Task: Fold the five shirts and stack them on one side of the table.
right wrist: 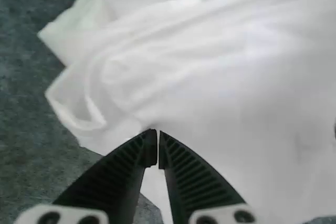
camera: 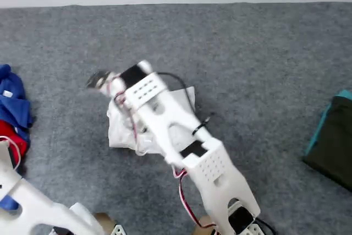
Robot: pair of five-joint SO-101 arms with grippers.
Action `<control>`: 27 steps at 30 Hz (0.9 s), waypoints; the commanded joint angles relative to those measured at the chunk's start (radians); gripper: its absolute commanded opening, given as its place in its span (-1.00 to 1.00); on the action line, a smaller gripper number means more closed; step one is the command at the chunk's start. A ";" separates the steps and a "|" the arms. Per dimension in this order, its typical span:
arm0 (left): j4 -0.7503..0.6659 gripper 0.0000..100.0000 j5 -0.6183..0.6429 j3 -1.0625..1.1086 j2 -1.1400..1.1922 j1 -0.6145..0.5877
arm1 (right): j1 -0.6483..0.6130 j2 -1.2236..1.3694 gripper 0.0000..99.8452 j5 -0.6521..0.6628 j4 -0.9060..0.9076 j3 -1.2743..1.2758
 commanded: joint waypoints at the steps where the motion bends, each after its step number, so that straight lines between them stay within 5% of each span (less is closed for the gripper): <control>1: -0.031 -0.95 -0.008 -0.028 -0.014 0.006 | -0.081 -0.081 -0.98 -0.021 0.042 0.063; 8: -0.046 -0.95 -0.008 -0.028 -0.014 0.003 | -0.203 -0.278 -0.98 -0.026 0.041 0.242; 19: -0.049 -0.95 -0.008 -0.028 -0.014 0.005 | -0.016 -0.274 -0.98 -0.020 0.004 0.235; 27: -0.049 -0.95 -0.008 -0.028 -0.014 0.005 | -0.206 -0.150 -0.98 -0.025 -0.065 0.233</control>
